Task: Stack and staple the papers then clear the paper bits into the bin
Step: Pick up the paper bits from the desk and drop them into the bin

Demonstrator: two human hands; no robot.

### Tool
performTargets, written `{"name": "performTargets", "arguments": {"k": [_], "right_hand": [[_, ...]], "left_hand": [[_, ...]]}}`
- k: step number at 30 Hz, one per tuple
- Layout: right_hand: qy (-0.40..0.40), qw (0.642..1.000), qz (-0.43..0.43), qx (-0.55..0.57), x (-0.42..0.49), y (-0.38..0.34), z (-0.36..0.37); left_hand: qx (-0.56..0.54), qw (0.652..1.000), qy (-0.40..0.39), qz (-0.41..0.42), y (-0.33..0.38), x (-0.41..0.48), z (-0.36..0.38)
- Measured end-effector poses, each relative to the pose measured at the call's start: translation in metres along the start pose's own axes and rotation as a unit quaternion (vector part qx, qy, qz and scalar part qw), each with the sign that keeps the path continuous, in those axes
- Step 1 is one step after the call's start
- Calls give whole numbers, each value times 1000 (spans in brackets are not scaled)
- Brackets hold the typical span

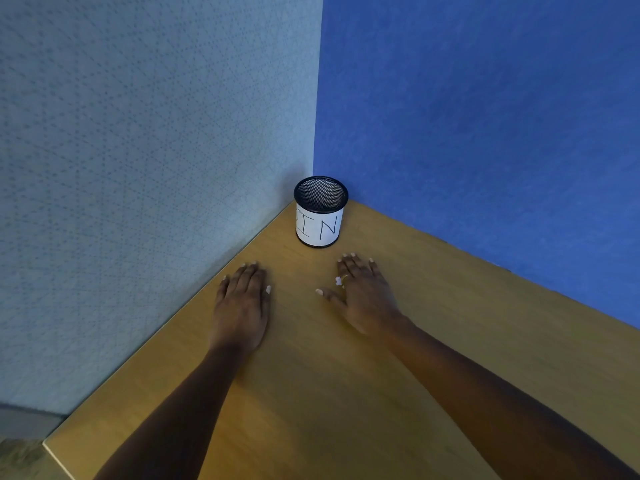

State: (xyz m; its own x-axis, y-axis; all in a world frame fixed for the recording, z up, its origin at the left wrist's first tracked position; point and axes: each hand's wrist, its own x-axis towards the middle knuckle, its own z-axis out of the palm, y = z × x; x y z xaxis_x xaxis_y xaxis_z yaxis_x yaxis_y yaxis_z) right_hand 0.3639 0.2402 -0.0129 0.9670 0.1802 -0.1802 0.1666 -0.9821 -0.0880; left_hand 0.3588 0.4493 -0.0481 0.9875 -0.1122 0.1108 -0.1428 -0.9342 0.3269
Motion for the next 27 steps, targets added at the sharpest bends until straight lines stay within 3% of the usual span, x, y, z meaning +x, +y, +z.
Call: {"name": "performTargets", "arguments": {"k": [6, 12, 19, 21, 23, 27], "right_hand": [[40, 980, 56, 187, 12, 6, -8], [-1, 983, 17, 183, 8, 8, 2], [26, 974, -59, 218, -7, 16, 8], [91, 957, -22, 275, -9, 19, 6], [143, 929, 67, 334, -6, 20, 2], [128, 892, 157, 404, 1, 14, 1]], "left_hand": [[10, 1000, 1, 3, -2, 0, 1], [7, 1000, -5, -2, -2, -1, 0], [6, 1000, -4, -1, -1, -1, 0], [6, 1000, 3, 2, -2, -1, 1], [3, 1000, 5, 4, -2, 0, 2], [4, 1000, 4, 2, -2, 0, 3]]}}
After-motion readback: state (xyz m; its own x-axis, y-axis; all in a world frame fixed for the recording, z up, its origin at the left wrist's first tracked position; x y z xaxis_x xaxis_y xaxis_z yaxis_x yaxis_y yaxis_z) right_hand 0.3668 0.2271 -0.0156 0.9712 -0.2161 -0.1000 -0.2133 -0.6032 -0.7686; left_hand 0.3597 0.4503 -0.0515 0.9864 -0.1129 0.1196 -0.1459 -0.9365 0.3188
